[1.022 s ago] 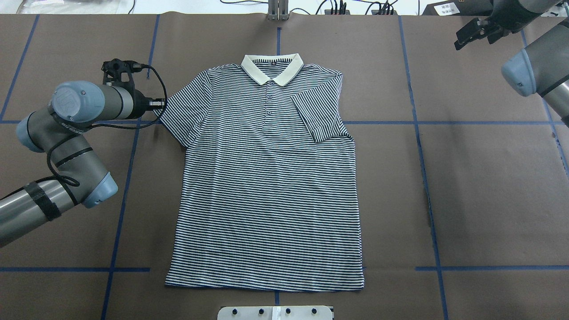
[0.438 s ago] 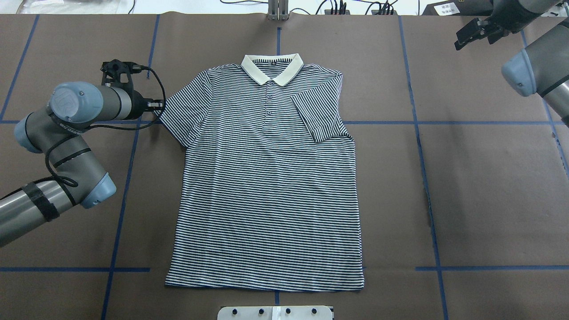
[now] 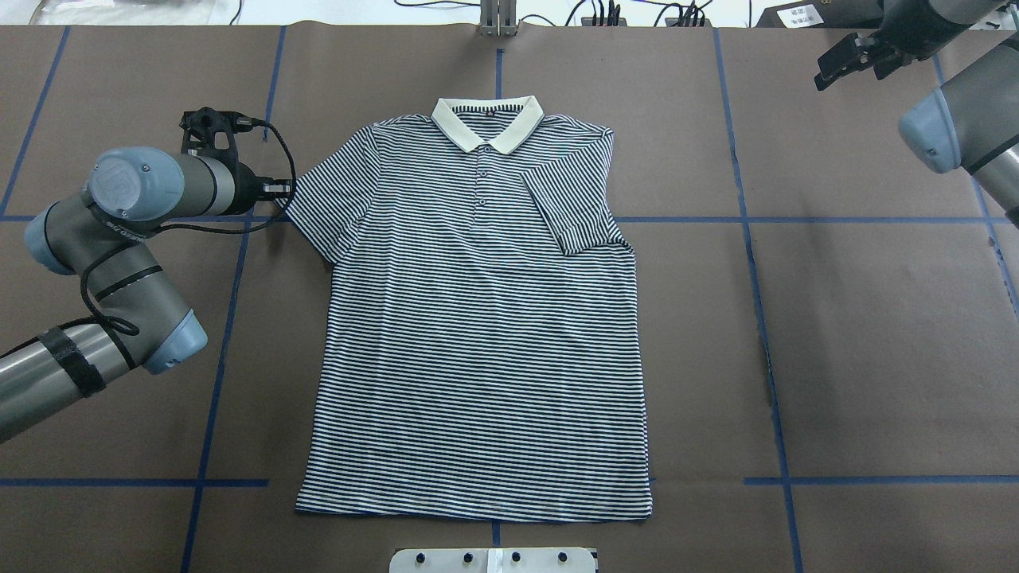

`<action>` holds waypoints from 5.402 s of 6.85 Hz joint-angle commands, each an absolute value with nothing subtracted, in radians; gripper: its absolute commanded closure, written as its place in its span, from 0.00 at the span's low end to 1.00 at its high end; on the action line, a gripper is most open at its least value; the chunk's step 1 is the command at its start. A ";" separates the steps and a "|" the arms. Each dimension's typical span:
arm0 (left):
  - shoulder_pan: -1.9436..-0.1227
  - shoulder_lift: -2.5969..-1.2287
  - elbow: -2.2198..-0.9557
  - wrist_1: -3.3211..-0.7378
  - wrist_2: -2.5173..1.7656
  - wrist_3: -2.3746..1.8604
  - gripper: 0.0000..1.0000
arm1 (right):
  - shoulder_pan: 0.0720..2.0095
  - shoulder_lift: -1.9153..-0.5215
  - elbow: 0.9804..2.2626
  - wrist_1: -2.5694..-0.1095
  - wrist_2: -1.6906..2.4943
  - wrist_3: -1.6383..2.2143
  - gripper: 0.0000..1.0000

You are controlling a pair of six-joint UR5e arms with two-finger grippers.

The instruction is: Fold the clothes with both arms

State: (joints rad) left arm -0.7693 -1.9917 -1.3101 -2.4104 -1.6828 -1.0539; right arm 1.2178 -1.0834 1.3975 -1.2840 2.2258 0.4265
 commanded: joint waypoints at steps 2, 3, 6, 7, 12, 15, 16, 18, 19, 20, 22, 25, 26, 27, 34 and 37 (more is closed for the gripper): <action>-0.767 -1.994 -1.309 -2.411 -1.683 -1.055 0.54 | 1.218 -1.085 1.397 -1.284 2.226 0.426 0.00; -0.767 -1.993 -1.308 -2.411 -1.683 -1.055 0.55 | 1.218 -1.085 1.397 -1.284 2.226 0.426 0.00; -0.761 -1.994 -1.310 -2.411 -1.681 -1.058 0.66 | 1.216 -1.086 1.397 -1.284 2.226 0.426 0.00; -0.761 -1.996 -1.312 -2.413 -1.683 -1.061 0.98 | 1.218 -1.091 1.399 -1.284 2.226 0.426 0.00; -0.738 -2.101 -1.515 -2.037 -1.689 -1.069 1.00 | 1.218 -1.091 1.401 -1.284 2.227 0.428 0.00; -0.670 -2.268 -1.442 -1.878 -1.683 -1.172 1.00 | 1.218 -1.092 1.405 -1.284 2.226 0.430 0.00; -0.664 -2.336 -1.352 -1.879 -1.680 -1.202 1.00 | 1.216 -1.091 1.405 -1.284 2.226 0.430 0.00; -0.660 -2.400 -1.267 -1.885 -1.657 -1.221 1.00 | 1.215 -1.091 1.407 -1.284 2.226 0.445 0.00; -0.660 -2.413 -1.261 -1.887 -1.657 -1.244 1.00 | 1.215 -1.091 1.407 -1.284 2.226 0.445 0.00; -0.658 -2.424 -1.255 -1.885 -1.658 -1.249 1.00 | 1.215 -1.091 1.408 -1.284 2.226 0.445 0.00; -0.647 -2.415 -1.284 -1.911 -1.663 -1.191 0.00 | 1.215 -1.095 1.433 -1.284 2.226 0.466 0.00; -0.646 -2.302 -1.502 -1.901 -1.742 -1.138 0.00 | 1.096 -1.159 1.634 -1.282 2.223 0.713 0.00; -0.646 -2.213 -1.622 -1.901 -1.756 -1.132 0.00 | 1.013 -1.201 1.755 -1.284 2.189 0.877 0.00; -0.643 -2.148 -1.717 -1.899 -1.759 -1.132 0.00 | 0.897 -1.262 1.890 -1.287 2.098 1.051 0.00; -0.298 -1.728 -2.126 -1.904 -1.605 -1.485 0.14 | 0.057 -1.494 2.206 -1.382 1.341 1.848 0.04; -0.129 -1.648 -2.112 -1.898 -1.499 -1.621 0.26 | 0.035 -1.489 2.206 -1.382 1.305 1.848 0.01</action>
State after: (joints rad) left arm -0.1832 -1.6716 -2.1181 -1.9004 -1.5279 -1.5812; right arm 0.0420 -1.4906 2.2055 -1.3811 1.3145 1.8467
